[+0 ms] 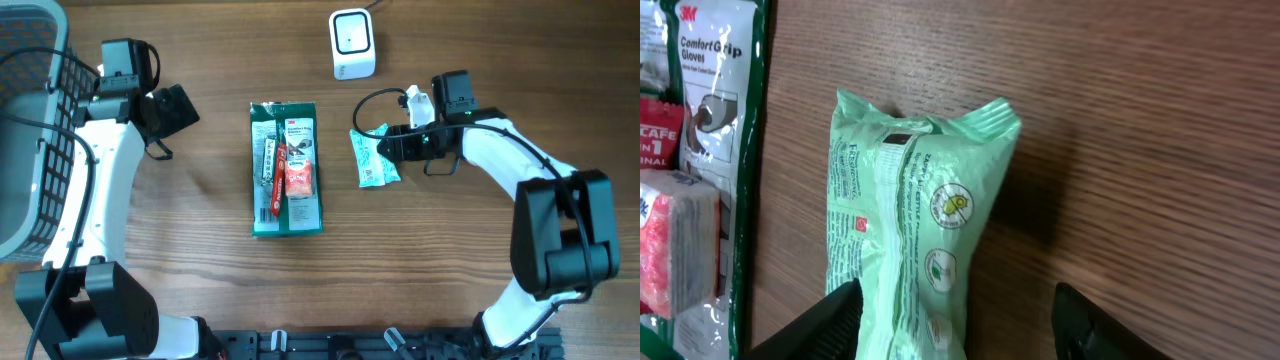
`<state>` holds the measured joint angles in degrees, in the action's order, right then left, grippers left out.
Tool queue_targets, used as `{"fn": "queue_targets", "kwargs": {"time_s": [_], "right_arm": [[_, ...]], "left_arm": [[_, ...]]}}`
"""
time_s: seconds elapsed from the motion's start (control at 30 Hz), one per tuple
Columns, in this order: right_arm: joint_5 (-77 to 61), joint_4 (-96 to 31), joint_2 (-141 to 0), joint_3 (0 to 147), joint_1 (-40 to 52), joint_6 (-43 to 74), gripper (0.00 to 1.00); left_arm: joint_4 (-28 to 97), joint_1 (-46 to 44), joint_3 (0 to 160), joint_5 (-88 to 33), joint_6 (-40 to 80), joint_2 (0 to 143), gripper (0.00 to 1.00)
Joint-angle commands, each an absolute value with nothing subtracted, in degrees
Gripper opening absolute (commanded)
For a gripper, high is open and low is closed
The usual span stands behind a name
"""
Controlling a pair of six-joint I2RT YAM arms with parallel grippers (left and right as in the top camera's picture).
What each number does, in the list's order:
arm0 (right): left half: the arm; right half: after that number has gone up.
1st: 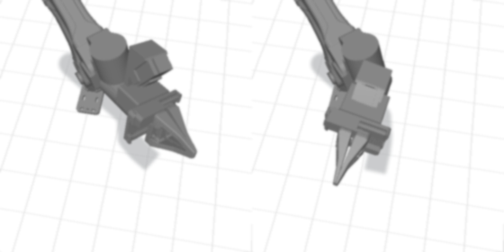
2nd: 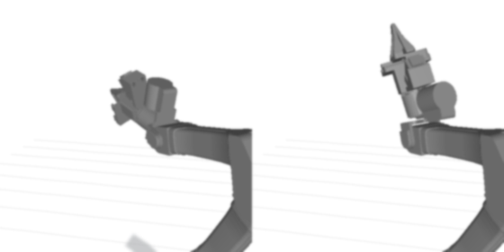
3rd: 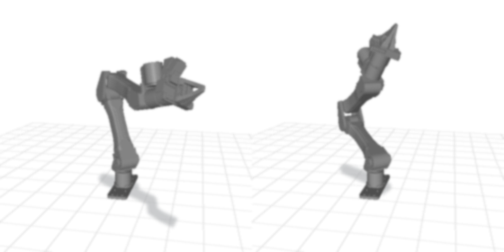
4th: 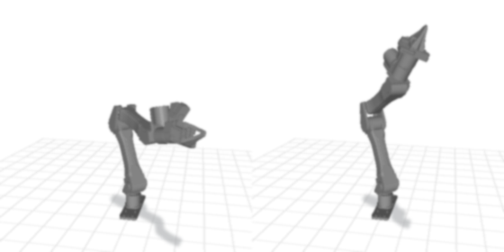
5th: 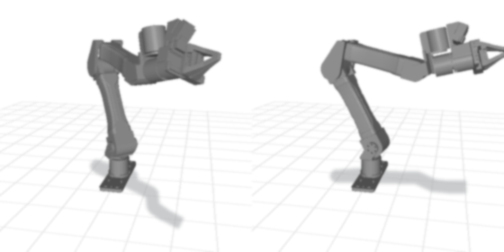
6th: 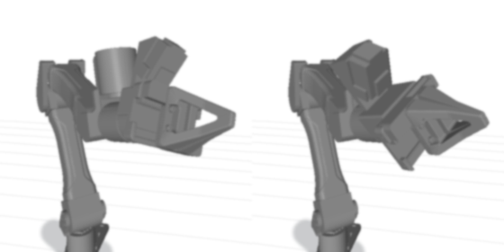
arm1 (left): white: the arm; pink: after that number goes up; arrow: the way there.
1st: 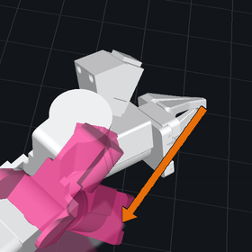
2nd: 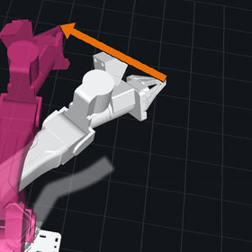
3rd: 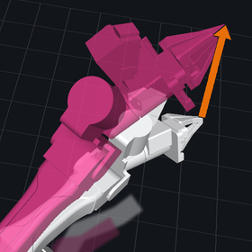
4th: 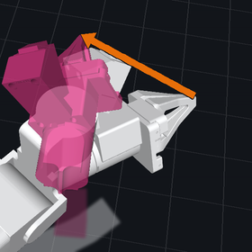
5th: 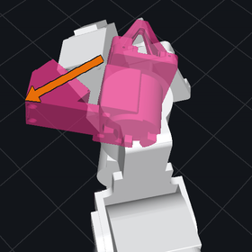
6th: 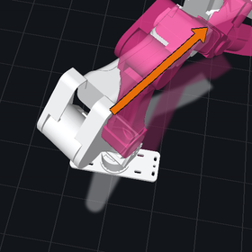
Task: Scan the item barcode
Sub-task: 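Lift the wipe pack up toward the barcode scanner, then hold the wipe pack in front of the scanner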
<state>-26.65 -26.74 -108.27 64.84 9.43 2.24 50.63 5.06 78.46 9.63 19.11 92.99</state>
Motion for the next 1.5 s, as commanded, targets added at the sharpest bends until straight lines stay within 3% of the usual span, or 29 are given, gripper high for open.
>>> {"fn": "queue_targets", "kwargs": {"time_s": [0.0, 0.1, 0.23, 0.33, 0.43, 0.67, 0.77, 0.97, 1.1, 1.27, 1.47], "right_arm": [[-32.29, -25.23, -111.90, 64.14, 9.39, 1.67, 0.59], [-32.69, -24.14, -113.62, 64.14, 9.39, 2.20, 0.51], [-33.34, -23.73, -114.02, 64.14, 9.30, 2.02, 0.15], [-39.03, -24.14, -113.54, 64.53, 8.56, 1.61, 0.04], [-48.23, -24.77, -109.40, 65.23, 6.22, 1.45, 0.04], [-54.94, -34.61, -91.22, 65.23, 8.56, -15.16, 0.04], [-54.46, -33.93, -87.68, 65.23, 8.67, -9.32, 0.08], [-53.28, -27.68, -86.98, 69.34, 8.40, 4.36, 0.04], [-42.39, -32.53, -87.15, 82.74, 8.62, 7.22, 0.04], [-29.02, -36.53, -90.59, 97.62, 9.80, 1.19, 0.04], [-5.96, -24.62, -97.54, 97.60, 18.31, -22.00, 0.04]], "left_arm": [[50.63, 5.43, 79.09, 10.15, 18.22, 92.58, 1.00], [50.63, 5.43, 79.09, 10.13, 18.22, 92.58, 1.00], [50.63, 5.43, 79.09, 10.13, 18.22, 92.58, 1.00], [50.63, 5.43, 79.09, 10.15, 18.22, 92.58, 1.00], [50.63, 5.43, 79.09, 10.15, 18.22, 92.58, 1.00], [50.63, 5.43, 79.09, 10.15, 18.22, 92.58, 1.00], [50.63, 5.43, 79.09, 10.15, 18.22, 92.58, 1.00], [50.63, 5.43, 79.09, 10.15, 18.22, 92.58, 1.00], [50.63, 5.43, 79.09, 10.15, 18.22, 92.58, 1.00], [50.63, 5.43, 79.09, 10.15, 18.22, 92.58, 1.00], [50.63, 5.43, 79.09, 10.15, 18.22, 92.58, 1.00]]}}
